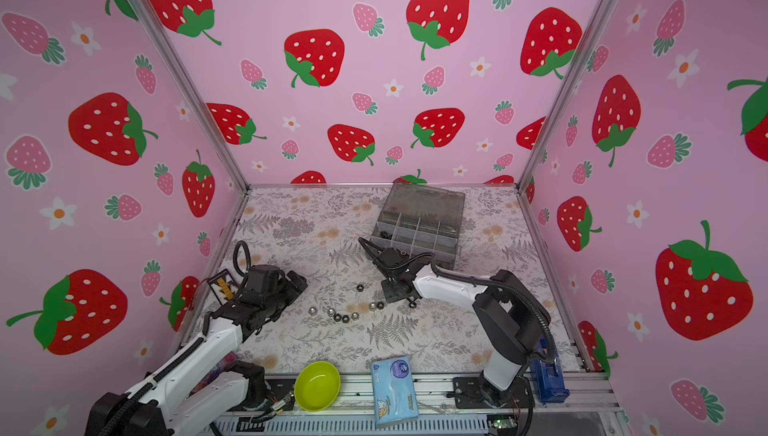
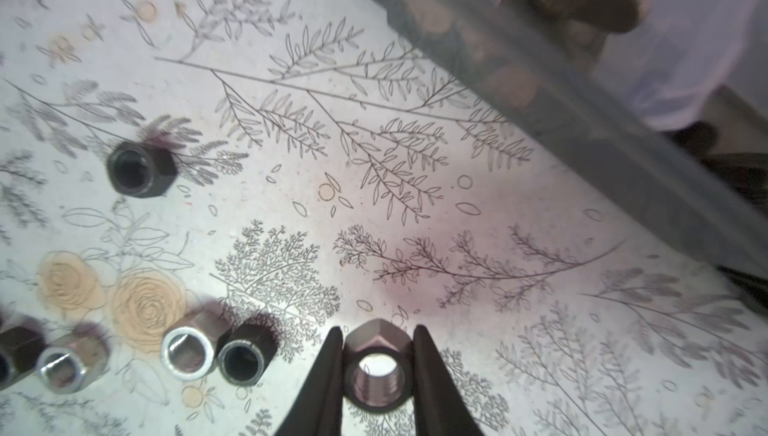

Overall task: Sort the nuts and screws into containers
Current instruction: 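Carry the silver hex nut with the right gripper over the box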

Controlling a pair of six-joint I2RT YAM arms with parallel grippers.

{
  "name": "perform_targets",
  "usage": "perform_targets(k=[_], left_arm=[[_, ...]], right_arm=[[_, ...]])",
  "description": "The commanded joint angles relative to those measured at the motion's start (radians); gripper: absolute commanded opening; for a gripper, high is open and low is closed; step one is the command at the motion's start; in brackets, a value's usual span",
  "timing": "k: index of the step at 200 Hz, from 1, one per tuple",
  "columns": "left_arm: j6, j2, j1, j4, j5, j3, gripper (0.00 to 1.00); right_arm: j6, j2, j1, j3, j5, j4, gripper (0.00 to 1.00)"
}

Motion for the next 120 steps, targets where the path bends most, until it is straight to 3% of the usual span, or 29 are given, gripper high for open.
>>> perform_targets(k=[1, 56, 120], left_arm=[[0.008, -0.014, -0.004, -0.029, -0.027, 0.041, 0.99], [0.015, -0.001, -0.003, -0.029, -0.022, 0.057, 0.99], [0.019, 0.014, -0.004, -0.023, -0.012, 0.062, 0.99]], right_arm=[[0.009, -0.073, -0.026, 0.031, 0.085, -0.045, 0.05], [-0.042, -0.177, -0.195, 0.056, 0.141, -0.028, 0.05], [-0.090, -0.088, -0.420, 0.090, 0.071, 0.036, 0.04]])
